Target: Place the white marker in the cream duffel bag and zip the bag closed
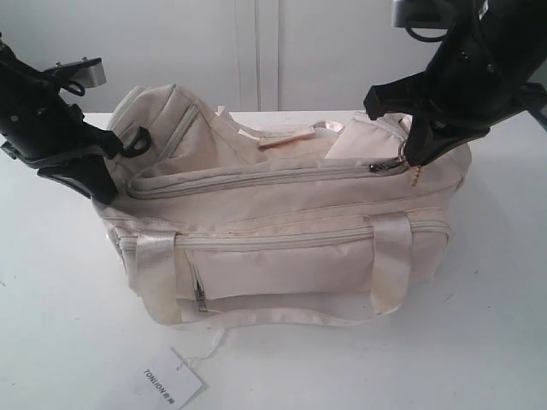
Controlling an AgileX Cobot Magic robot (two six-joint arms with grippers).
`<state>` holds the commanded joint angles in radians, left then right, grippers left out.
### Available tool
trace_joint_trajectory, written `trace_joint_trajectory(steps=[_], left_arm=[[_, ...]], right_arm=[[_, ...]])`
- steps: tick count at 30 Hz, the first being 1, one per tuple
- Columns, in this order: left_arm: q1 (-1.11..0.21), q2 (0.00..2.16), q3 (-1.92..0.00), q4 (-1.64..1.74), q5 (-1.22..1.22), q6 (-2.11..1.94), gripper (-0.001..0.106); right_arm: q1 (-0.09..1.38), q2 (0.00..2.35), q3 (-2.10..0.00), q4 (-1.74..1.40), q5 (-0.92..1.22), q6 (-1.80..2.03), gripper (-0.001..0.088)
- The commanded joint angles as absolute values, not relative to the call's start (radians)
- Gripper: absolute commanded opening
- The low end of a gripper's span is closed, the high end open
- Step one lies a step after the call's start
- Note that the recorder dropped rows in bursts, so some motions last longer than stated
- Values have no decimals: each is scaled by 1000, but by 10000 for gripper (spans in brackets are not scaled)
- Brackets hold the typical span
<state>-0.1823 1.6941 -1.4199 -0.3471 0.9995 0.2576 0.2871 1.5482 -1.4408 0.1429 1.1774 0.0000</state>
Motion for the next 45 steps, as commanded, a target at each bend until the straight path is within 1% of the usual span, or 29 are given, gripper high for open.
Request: trace_joint_trajectory(steps=[5,8,10,14,18,23,27,28,33,37,41,43,45], left_arm=[[-182,1672,-1420,-351,999,258,299],[-182,1650,-1420,-351,1002,258,393],[-182,1635,-1420,-351,1010,258,420],[-182,1570,-1420,-351,1013,271,428],[-182,1507,-1420,-420,1011,414,428],[-188,1475,-1420,-711,1059,736,428],[-276,1475,-1420,-755,1084,916,428],[-311,1475,-1420,-753,1074,964,428],[-393,1477,-1420,-741,985,1090,428],[-429,1478,-1420,-738,919,1208,428],[-433,1502,-1420,-755,891,1297,430],[-433,1526,-1420,-755,889,1315,457],[-433,1551,-1420,-771,889,1316,520]], right_arm=[[287,1548,-1441,145,1178,0,0],[287,1548,-1441,145,1173,0,0],[287,1548,-1441,145,1171,0,0],[287,1548,-1441,154,1160,0,0],[287,1548,-1441,194,1155,-23,0],[287,1548,-1441,194,1152,-25,0],[287,1548,-1441,194,1152,-25,0],[287,1548,-1441,191,1152,-25,0],[287,1548,-1441,191,1152,-31,0],[287,1548,-1441,191,1152,-31,0],[287,1548,-1441,190,1152,-33,0],[287,1548,-1441,188,1152,-33,0],[287,1548,-1441,189,1150,-33,0]])
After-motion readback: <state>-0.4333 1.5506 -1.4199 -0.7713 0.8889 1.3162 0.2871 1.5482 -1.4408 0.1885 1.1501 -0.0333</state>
